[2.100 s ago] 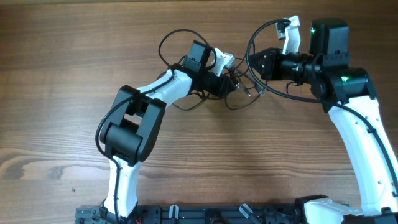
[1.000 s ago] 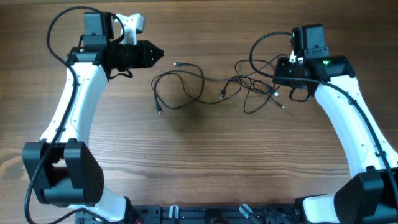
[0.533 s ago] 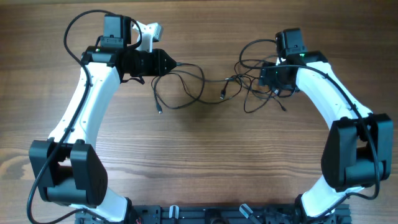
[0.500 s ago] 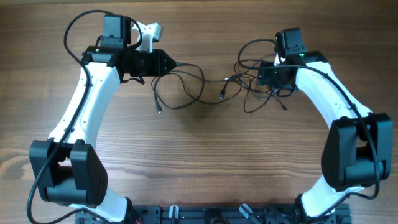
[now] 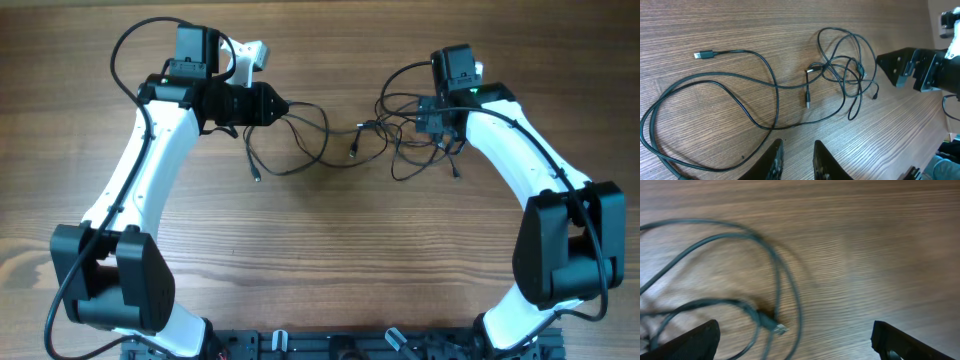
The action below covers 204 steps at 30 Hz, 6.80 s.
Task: Untangle cables
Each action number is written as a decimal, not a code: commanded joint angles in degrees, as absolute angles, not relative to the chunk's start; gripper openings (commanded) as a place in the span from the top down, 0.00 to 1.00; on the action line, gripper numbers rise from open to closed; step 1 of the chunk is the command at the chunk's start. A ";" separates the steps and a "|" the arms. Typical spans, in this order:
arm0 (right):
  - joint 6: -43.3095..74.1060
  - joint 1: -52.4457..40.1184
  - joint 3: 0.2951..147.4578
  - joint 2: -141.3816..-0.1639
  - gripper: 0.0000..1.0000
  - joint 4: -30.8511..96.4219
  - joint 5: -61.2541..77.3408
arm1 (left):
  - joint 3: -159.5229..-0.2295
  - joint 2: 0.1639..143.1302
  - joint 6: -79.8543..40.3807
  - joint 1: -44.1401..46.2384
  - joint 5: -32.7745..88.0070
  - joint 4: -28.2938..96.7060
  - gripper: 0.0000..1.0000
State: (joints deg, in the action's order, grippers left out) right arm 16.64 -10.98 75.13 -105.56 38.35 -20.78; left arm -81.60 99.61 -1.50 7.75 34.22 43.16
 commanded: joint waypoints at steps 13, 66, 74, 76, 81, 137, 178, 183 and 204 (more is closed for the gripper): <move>-12.73 -11.07 75.83 -106.24 0.07 32.97 15.38 | -81.60 98.67 -0.16 8.27 32.47 43.16 0.78; 16.64 -17.76 78.43 -79.20 0.96 49.95 -1.89 | -81.58 110.30 4.27 25.47 41.91 33.19 0.49; 16.67 -17.76 78.43 -78.56 0.96 50.50 2.68 | -81.60 114.83 2.57 27.81 44.93 23.66 0.46; 16.60 -17.76 78.43 -78.50 0.96 50.87 3.27 | -81.60 115.66 2.55 28.29 44.51 22.48 0.48; 16.43 -17.76 78.43 -77.17 0.96 51.79 6.52 | -81.60 117.95 2.52 28.34 39.31 20.86 0.54; 16.53 -17.39 78.43 -72.86 0.96 51.31 2.59 | -81.60 122.69 -3.75 31.40 26.37 20.12 0.54; 20.97 1.87 78.26 -98.06 0.96 51.27 -12.73 | -81.60 105.62 -1.96 5.04 22.09 37.19 0.96; 8.16 1.80 78.26 -98.04 0.40 48.34 6.46 | -81.60 105.49 -1.91 7.31 23.09 37.12 0.96; -13.17 -10.02 78.26 -94.41 0.16 44.23 42.39 | -81.67 80.99 -3.53 17.47 21.58 29.61 0.95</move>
State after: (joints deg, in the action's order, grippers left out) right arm -11.40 -6.22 77.49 -95.50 46.11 42.44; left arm -81.49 86.56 -3.33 17.52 22.28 29.98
